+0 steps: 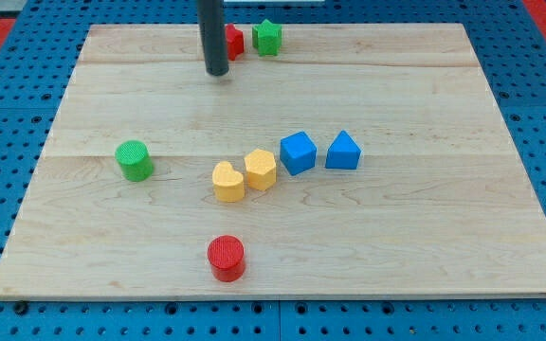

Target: Slide the green circle closer to the green star

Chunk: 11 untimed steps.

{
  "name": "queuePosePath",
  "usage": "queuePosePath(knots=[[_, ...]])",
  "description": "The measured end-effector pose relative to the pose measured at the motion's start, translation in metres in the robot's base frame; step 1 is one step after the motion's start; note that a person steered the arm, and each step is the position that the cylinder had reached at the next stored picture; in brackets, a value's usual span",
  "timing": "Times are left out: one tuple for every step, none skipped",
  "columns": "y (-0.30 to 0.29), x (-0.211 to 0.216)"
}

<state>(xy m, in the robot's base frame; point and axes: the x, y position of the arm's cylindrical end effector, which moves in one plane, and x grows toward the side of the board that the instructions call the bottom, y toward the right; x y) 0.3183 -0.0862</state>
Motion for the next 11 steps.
queuePosePath(knots=[[-0.024,0.073],[-0.033,0.14],[-0.061,0.189],[-0.105,0.18],[-0.097,0.138],[-0.076,0.102],[-0.044,0.069],[-0.027,0.067],[-0.027,0.085],[-0.019,0.092],[-0.001,0.066]])
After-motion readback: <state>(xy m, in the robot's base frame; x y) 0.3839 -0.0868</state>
